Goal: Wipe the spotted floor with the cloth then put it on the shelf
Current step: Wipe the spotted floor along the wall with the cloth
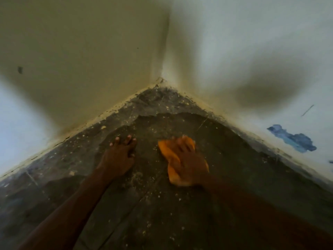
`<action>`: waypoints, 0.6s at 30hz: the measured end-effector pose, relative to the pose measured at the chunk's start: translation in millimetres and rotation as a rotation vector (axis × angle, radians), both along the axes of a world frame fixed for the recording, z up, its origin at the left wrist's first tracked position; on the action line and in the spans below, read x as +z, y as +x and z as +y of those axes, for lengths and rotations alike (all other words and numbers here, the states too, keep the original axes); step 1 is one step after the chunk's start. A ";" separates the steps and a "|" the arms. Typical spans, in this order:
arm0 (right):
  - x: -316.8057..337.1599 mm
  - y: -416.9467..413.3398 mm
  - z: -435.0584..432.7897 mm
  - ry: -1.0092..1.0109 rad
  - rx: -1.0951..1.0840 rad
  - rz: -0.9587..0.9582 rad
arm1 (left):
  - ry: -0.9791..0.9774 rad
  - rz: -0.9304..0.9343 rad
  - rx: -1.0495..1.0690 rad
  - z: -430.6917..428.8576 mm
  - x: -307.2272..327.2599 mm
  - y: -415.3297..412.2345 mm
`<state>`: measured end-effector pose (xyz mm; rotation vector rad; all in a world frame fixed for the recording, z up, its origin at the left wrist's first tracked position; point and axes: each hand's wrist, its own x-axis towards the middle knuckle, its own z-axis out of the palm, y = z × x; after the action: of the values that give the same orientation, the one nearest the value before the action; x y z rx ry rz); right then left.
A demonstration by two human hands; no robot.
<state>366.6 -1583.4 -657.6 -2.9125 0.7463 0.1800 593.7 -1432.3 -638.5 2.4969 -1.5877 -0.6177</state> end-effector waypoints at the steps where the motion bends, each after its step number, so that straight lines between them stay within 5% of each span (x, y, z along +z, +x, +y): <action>1: 0.3 24.0 -29.8 -0.041 -0.104 -0.034 | 0.010 -0.001 -0.011 -0.3 -0.6 -0.5; 5: 10.3 84.1 -68.9 0.108 -0.561 -0.166 | -0.005 0.028 -0.010 -5.9 6.0 3.2; 11: 6.5 14.1 111.6 0.056 0.030 -0.097 | -0.146 0.265 0.042 38.0 37.2 18.2; 14: -1.2 2.6 125.1 -0.024 0.244 -0.136 | -0.265 0.110 0.217 112.4 42.7 45.8; 18: -18.6 109.1 59.8 -0.062 0.001 0.003 | -0.241 -0.018 0.353 194.5 25.6 60.7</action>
<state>475.7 -1523.6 -676.3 -2.9711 0.7644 0.1644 654.4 -1237.8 -612.9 2.5108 -1.1060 -0.3340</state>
